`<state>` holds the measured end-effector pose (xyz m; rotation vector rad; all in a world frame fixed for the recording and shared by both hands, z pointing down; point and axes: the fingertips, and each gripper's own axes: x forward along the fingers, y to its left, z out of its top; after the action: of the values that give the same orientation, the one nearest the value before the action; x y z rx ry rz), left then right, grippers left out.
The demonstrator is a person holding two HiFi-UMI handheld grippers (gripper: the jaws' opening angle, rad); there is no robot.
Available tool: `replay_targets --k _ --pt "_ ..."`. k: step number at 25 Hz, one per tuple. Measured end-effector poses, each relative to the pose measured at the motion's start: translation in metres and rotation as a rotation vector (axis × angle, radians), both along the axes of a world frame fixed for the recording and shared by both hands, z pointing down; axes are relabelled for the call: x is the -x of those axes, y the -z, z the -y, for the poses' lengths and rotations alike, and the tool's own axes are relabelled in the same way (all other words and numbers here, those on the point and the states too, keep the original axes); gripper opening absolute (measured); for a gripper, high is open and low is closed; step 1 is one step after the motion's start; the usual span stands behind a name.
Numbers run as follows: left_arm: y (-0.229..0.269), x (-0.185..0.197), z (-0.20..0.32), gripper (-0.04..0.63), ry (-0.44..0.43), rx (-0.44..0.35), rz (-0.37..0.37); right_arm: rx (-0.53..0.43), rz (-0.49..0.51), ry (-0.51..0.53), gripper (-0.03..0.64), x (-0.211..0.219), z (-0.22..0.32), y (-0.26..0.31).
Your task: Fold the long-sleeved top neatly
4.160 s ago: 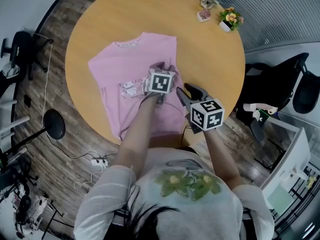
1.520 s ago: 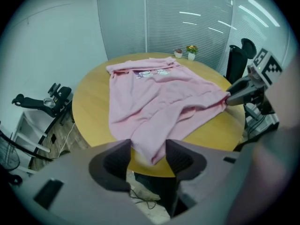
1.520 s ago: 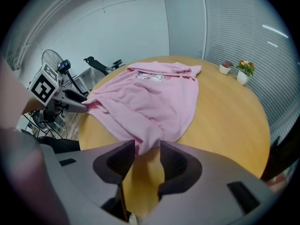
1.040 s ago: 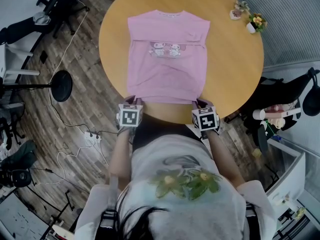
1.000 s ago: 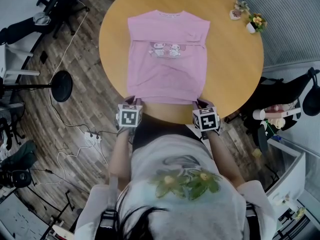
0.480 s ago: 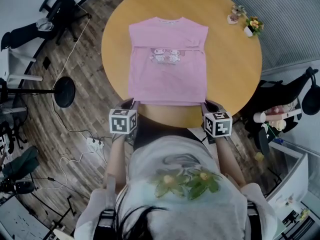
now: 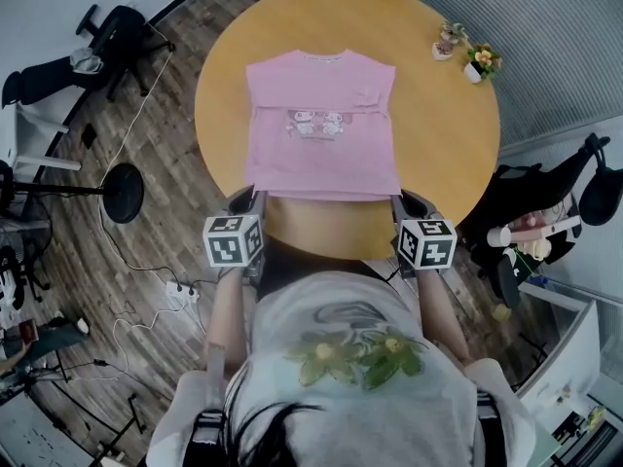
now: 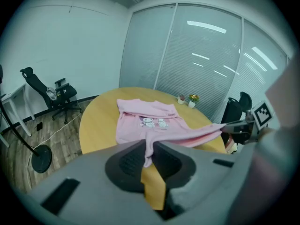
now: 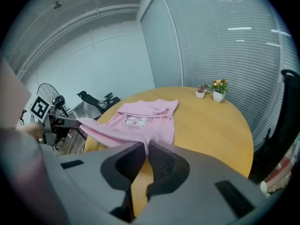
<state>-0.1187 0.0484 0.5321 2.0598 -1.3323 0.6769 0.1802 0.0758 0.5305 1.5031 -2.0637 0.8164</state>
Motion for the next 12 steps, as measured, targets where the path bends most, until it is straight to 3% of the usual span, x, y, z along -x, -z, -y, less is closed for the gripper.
replay_targets --k 5,12 --pt "0.023 -0.002 0.021 0.041 0.061 -0.075 -0.049 -0.06 0.008 -0.007 0.035 -0.005 0.024 0.017" --pt "0.049 -0.008 0.054 0.041 0.066 -0.146 -0.061 -0.131 0.01 -0.024 0.035 -0.011 0.061 0.04"
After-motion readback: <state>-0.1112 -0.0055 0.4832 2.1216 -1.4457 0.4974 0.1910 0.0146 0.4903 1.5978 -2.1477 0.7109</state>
